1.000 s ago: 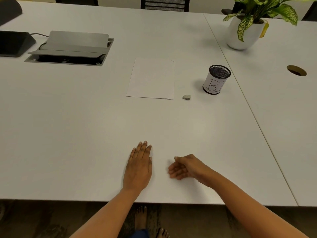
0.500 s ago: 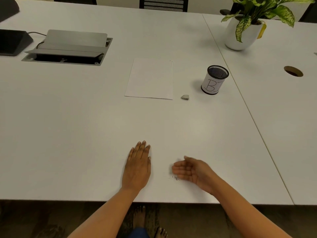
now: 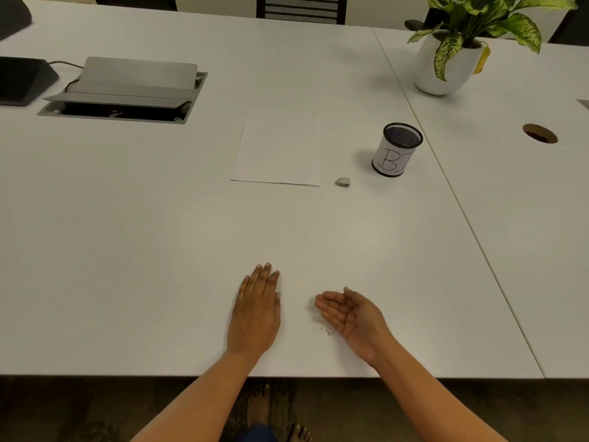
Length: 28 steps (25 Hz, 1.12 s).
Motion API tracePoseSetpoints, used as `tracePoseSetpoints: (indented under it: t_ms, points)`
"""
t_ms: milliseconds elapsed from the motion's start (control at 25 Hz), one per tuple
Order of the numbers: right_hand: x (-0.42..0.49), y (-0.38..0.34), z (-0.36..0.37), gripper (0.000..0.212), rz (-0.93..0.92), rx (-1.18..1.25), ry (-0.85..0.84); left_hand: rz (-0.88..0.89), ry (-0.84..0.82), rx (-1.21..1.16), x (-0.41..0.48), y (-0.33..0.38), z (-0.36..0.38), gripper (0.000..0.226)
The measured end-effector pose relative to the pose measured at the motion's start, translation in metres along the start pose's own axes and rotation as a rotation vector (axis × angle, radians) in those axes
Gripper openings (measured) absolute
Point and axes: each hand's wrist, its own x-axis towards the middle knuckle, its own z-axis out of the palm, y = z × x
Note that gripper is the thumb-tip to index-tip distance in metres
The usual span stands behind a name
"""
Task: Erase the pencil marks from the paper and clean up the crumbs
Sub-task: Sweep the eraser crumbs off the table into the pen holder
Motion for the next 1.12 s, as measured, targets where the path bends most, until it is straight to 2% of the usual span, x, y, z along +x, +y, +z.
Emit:
tracePoseSetpoints:
  t_ms: [120, 320, 480, 640, 800, 880, 1120]
  points:
    - [0.014, -0.017, 0.007, 0.04, -0.033, -0.126, -0.018, 0.0, 0.0, -0.004, 0.001, -0.001, 0.0, 0.046]
    - [0.019, -0.019, 0.02, 0.039, 0.08, -0.692, -0.153, 0.005, -0.002, -0.025, 0.0, -0.001, 0.0, 0.046]
    - [0.007, -0.026, 0.017, 0.039, 0.138, -0.915, -0.25, 0.007, 0.007, -0.027, -0.001, -0.002, -0.001, 0.046]
    - [0.007, -0.024, 0.018, 0.038, 0.005, -0.771, -0.174, 0.008, -0.001, -0.007, 0.0, -0.001, -0.001, 0.046]
    - [0.008, -0.021, 0.018, 0.037, -0.011, -0.843, -0.19, 0.015, 0.037, -0.003, 0.001, -0.001, 0.001, 0.036]
    - [0.008, -0.025, 0.015, 0.036, -0.034, -0.831, -0.169, -0.035, 0.036, -0.029, 0.009, 0.002, -0.001, 0.032]
    - [0.029, -0.048, 0.005, 0.026, -0.199, -0.637, 0.036, -0.096, -0.036, -0.043, 0.073, 0.014, 0.006, 0.042]
